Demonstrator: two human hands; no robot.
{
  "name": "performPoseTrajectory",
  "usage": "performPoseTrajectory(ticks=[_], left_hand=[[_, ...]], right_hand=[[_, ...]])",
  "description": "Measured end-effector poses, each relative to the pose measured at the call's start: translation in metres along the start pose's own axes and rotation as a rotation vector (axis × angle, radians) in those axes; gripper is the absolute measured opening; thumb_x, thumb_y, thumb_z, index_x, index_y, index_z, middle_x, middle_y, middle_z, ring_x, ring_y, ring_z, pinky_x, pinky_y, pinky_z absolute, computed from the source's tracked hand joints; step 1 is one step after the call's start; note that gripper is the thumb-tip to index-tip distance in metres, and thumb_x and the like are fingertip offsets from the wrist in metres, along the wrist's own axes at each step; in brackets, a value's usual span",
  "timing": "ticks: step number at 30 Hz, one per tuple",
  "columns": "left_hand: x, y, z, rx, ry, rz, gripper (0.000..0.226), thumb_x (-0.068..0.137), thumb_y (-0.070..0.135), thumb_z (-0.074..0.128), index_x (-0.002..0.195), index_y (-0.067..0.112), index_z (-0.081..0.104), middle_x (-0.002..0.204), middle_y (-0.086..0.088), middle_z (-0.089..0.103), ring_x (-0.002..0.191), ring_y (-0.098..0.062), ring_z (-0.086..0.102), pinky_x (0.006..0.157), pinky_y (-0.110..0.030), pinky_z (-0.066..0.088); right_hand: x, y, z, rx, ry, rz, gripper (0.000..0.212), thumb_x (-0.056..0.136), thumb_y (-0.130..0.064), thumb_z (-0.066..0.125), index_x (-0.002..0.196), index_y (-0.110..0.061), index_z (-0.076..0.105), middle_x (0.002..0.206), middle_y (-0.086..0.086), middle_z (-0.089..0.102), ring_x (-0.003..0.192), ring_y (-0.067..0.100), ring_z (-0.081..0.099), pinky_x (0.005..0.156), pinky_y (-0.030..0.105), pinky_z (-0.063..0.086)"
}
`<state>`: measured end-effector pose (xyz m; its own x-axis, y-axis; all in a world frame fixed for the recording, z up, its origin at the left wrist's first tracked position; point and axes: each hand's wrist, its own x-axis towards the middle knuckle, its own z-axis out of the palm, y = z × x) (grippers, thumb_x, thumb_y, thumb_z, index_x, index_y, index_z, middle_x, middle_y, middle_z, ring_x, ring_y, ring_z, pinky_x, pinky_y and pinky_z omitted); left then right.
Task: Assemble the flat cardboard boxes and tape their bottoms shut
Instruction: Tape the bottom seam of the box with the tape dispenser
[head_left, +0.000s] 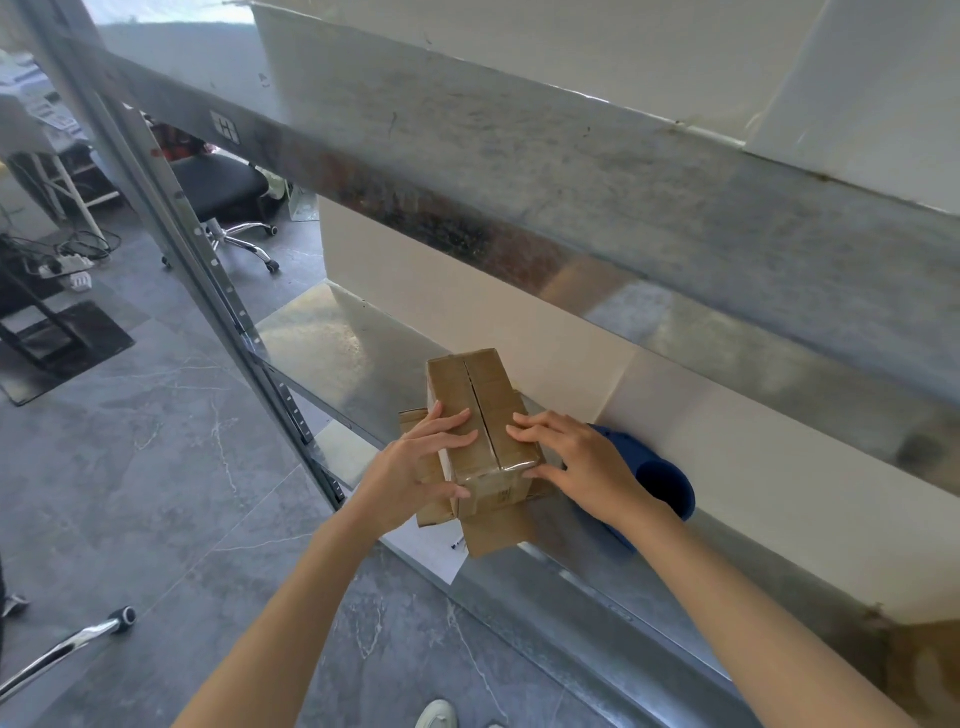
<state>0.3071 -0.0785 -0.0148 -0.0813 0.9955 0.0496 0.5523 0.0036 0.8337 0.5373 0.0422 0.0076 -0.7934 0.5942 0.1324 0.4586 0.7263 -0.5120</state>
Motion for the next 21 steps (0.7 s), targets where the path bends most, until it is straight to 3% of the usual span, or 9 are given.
performPoseTrajectory(ticks=[3, 7, 9, 12, 15, 18, 21], left_hand=[[-0.002, -0.003, 0.007, 0.028, 0.045, 0.017, 0.064, 0.067, 0.046, 0.084, 0.125, 0.044, 0.057, 0.147, 0.032, 0.037, 0.146, 0.008, 0.014, 0.113, -0.026, 0.026], [-0.003, -0.007, 0.024, 0.075, 0.197, 0.063, 0.056, 0.073, 0.031, 0.086, 0.122, 0.04, 0.06, 0.144, 0.034, 0.04, 0.146, 0.004, 0.019, 0.11, -0.025, 0.031], [-0.003, -0.007, 0.027, 0.096, 0.229, 0.079, 0.054, 0.074, 0.034, 0.085, 0.122, 0.037, 0.06, 0.143, 0.035, 0.039, 0.146, 0.002, 0.02, 0.107, -0.023, 0.032], [-0.006, -0.005, 0.025, 0.144, 0.223, 0.078, 0.056, 0.077, 0.037, 0.082, 0.127, 0.035, 0.058, 0.147, 0.03, 0.039, 0.147, 0.0, 0.019, 0.108, -0.028, 0.033], [-0.011, 0.0, 0.023, 0.18, 0.201, 0.079, 0.061, 0.078, 0.036, 0.082, 0.132, 0.035, 0.053, 0.152, 0.024, 0.036, 0.149, -0.003, 0.016, 0.111, -0.033, 0.032], [-0.016, 0.005, 0.016, 0.199, 0.169, 0.086, 0.073, 0.076, 0.039, 0.083, 0.139, 0.035, 0.047, 0.154, 0.023, 0.031, 0.149, -0.003, 0.014, 0.112, -0.034, 0.032], [-0.015, 0.009, -0.002, 0.202, 0.131, 0.089, 0.084, 0.073, 0.048, 0.082, 0.145, 0.037, 0.04, 0.154, 0.023, 0.03, 0.145, -0.005, 0.026, 0.111, -0.034, 0.033]], right_hand=[[0.002, -0.002, 0.008, 0.1, 0.008, 0.054, 0.057, 0.078, -0.044, 0.077, 0.128, -0.021, 0.062, 0.131, -0.016, 0.053, 0.128, 0.001, 0.048, 0.103, 0.029, 0.043], [0.004, -0.004, 0.016, 0.149, 0.061, 0.084, 0.051, 0.079, -0.039, 0.077, 0.123, -0.017, 0.065, 0.123, -0.016, 0.054, 0.125, -0.005, 0.047, 0.101, 0.011, 0.036], [0.001, -0.005, 0.017, 0.161, 0.062, 0.093, 0.052, 0.08, -0.039, 0.076, 0.126, -0.018, 0.063, 0.126, -0.017, 0.053, 0.123, -0.009, 0.045, 0.096, 0.001, 0.03], [-0.001, -0.006, 0.017, 0.191, 0.047, 0.112, 0.056, 0.079, -0.038, 0.078, 0.13, -0.024, 0.06, 0.138, -0.018, 0.043, 0.121, -0.009, 0.041, 0.093, -0.003, 0.027], [0.0, -0.01, 0.017, 0.242, 0.046, 0.153, 0.064, 0.077, -0.029, 0.083, 0.134, -0.027, 0.056, 0.146, -0.012, 0.035, 0.125, -0.002, 0.039, 0.104, 0.009, 0.033], [0.004, -0.015, 0.011, 0.296, 0.032, 0.17, 0.066, 0.074, -0.02, 0.085, 0.134, -0.025, 0.057, 0.13, -0.009, 0.051, 0.119, 0.01, 0.051, 0.109, 0.033, 0.042], [0.01, -0.014, 0.001, 0.318, 0.021, 0.161, 0.064, 0.074, -0.013, 0.084, 0.132, -0.025, 0.06, 0.127, -0.012, 0.055, 0.116, 0.005, 0.053, 0.109, 0.029, 0.042]])
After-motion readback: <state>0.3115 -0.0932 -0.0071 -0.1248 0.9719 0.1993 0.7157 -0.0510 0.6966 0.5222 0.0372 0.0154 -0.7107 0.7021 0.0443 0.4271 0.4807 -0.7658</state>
